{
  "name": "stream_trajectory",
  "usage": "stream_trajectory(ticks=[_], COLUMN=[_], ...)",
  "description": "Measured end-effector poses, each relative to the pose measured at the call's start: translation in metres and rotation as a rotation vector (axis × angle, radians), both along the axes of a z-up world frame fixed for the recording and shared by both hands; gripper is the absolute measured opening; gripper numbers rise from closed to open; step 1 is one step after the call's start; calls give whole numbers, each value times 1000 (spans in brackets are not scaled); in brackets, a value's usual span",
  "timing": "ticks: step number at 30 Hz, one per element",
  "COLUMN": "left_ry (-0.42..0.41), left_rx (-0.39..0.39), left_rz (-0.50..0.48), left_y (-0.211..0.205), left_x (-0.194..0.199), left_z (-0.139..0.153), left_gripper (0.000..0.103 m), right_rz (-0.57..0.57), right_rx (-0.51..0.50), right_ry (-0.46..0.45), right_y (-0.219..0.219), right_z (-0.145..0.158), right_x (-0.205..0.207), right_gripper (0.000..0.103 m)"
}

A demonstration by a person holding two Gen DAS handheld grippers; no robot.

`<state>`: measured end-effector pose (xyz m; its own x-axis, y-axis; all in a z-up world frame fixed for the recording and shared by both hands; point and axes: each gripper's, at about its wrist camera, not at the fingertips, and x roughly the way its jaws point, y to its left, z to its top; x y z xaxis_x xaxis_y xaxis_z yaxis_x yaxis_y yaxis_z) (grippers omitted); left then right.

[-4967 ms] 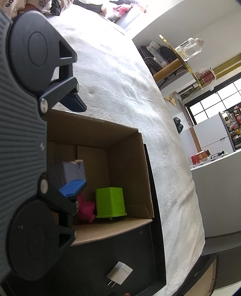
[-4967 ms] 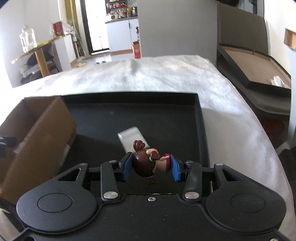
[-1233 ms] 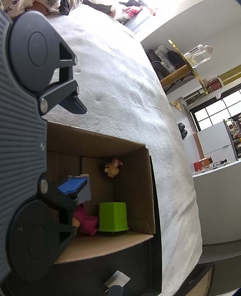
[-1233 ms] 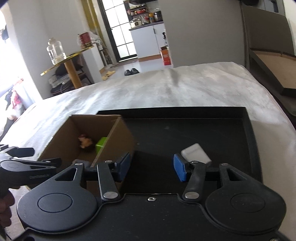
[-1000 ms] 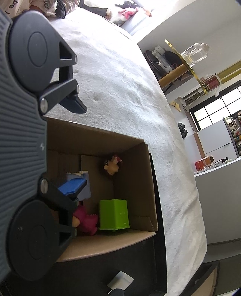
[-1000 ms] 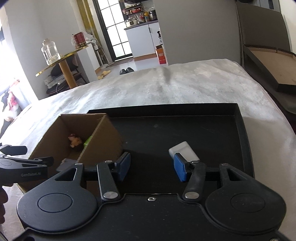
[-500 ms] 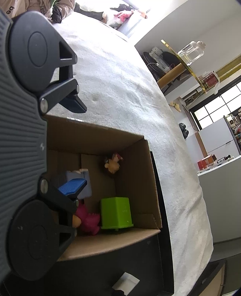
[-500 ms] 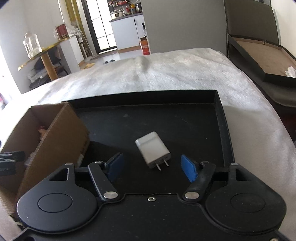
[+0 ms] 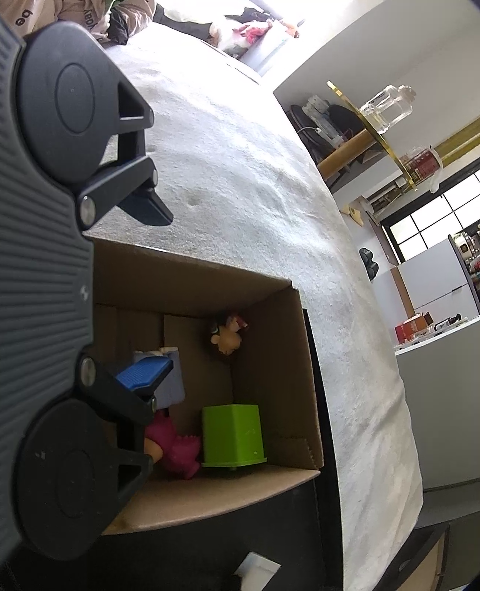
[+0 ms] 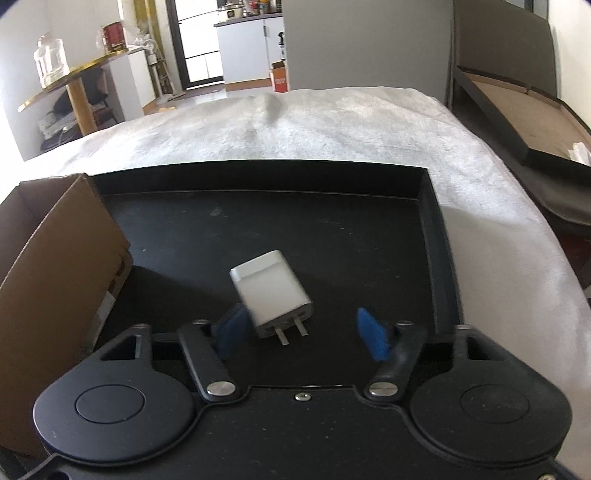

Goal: Organize rigid objects
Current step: 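Move the right gripper to the white charger plug and close, then carry the white plug with the right gripper into the box and release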

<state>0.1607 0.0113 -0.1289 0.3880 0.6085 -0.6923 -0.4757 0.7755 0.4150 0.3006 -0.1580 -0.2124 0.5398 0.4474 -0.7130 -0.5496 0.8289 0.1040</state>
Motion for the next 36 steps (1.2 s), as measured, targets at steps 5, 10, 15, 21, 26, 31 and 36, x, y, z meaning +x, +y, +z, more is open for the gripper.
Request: stream_trajectory(ticks=[5,10,15,21,26,31,36], left_ry=[-7,-19,-29,-35,-36,-35,-28], left_rx=[-7,-10,-15,-22,-30,-46,-44], left_rz=[-2,-3,-5,-5,-7,0,-7], left_y=[1,1,0,1,3,5,5], left_x=[-2,-4,-6,-8,-8,-7,-6], left_z=[0,2,4,5,3,1,-1], left_gripper=[76,76,76,76,76,76,76], right_rz=[37,34,26,10,-33,-41,-34], right_rx=[-13,-19,-21,-23,-4,-42,-68], right_ry=[10,21,37,72,128,46,33], right_y=[2,-4,-9,-16,-19,-10,0], right_z=[0,2,3,4,6,8,1], right_x=[-8,-19,-29,-37,-34,-37,-32], right_gripper=[13,13,13,13,37,70,70])
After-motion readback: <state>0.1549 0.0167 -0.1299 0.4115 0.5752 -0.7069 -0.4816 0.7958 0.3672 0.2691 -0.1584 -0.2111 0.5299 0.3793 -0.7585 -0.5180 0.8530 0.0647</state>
